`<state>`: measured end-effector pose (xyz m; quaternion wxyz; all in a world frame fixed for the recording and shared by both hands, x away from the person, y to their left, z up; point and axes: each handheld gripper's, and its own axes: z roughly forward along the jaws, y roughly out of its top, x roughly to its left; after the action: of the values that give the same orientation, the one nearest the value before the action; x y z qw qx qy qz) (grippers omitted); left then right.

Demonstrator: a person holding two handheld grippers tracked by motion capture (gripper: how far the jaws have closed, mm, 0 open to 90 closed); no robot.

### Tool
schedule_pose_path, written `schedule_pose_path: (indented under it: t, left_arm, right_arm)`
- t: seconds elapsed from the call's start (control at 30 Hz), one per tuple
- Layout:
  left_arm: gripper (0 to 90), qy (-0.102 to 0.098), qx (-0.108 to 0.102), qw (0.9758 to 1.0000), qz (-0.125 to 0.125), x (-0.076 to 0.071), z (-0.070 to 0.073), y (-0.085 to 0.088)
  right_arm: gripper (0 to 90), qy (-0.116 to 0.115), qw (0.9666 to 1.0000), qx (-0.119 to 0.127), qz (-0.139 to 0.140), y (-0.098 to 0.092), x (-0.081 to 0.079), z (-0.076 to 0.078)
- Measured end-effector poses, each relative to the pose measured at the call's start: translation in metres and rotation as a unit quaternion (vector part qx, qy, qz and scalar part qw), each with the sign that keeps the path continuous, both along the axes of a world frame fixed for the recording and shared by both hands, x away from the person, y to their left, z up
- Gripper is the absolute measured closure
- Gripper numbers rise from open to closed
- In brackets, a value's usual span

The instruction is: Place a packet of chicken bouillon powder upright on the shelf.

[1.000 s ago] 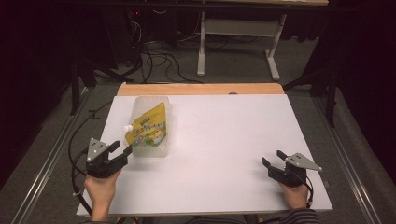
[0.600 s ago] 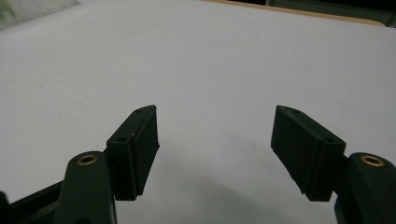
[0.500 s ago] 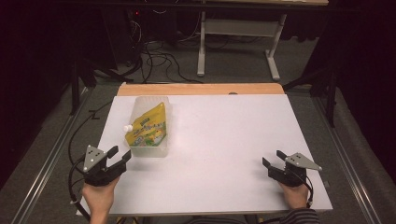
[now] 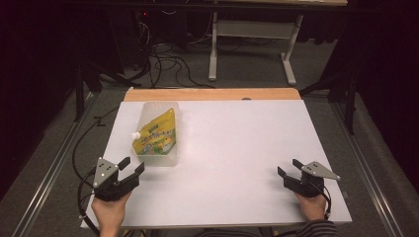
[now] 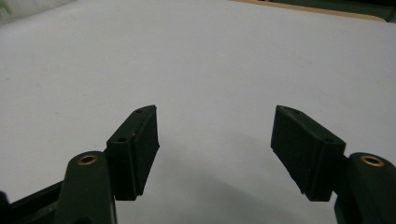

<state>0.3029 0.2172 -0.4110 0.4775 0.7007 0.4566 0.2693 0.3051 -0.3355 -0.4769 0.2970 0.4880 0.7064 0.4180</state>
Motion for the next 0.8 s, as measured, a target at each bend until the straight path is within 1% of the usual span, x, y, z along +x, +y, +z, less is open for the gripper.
schedule_pose_path:
  t: [0.07,0.17,0.2,0.27,0.4,0.47,0.5,0.57,0.7,0.8]
  left_arm:
    - [44.1,-0.003,0.003,1.0000,0.000,0.000,0.001,-0.002]
    - [43.6,-0.001,-0.002,1.0000,-0.006,0.000,0.001,-0.004]
    - [43.4,-0.001,0.003,1.0000,-0.009,0.000,0.000,-0.006]
    - [42.9,-0.002,0.005,0.9999,-0.013,-0.001,0.000,-0.007]
    - [42.3,-0.002,-0.002,0.9999,-0.017,-0.002,0.000,-0.011]
    - [42.3,0.003,-0.002,0.9996,-0.028,-0.002,-0.001,-0.014]
    - [42.3,0.003,0.002,0.9996,-0.029,-0.002,-0.001,-0.016]
    - [42.3,0.000,0.009,0.9995,-0.028,-0.002,-0.002,-0.021]
    - [41.8,0.002,0.008,0.9992,-0.039,-0.003,-0.003,-0.027]
    - [41.1,0.004,0.012,0.9988,-0.047,-0.002,-0.003,-0.031]
  right_arm:
    - [32.6,-0.001,1.0000,-0.002,0.002,0.000,0.000,0.000]
    - [32.6,-0.001,1.0000,0.000,0.001,0.000,0.000,0.000]
    - [32.6,-0.001,1.0000,0.000,0.000,0.000,0.000,0.000]
    - [32.6,0.000,1.0000,-0.002,0.001,0.000,0.000,0.000]
    - [32.7,0.002,1.0000,-0.003,-0.001,0.001,0.000,0.000]
    - [32.7,0.002,1.0000,-0.003,-0.001,0.001,0.000,0.000]
    - [32.7,0.002,1.0000,-0.007,0.001,0.001,0.001,0.000]
    - [32.7,0.003,1.0000,-0.007,0.002,0.002,0.001,0.000]
    - [32.7,0.004,1.0000,-0.006,0.000,0.002,0.001,0.000]
    - [32.7,0.003,1.0000,-0.006,0.001,0.002,0.001,0.000]
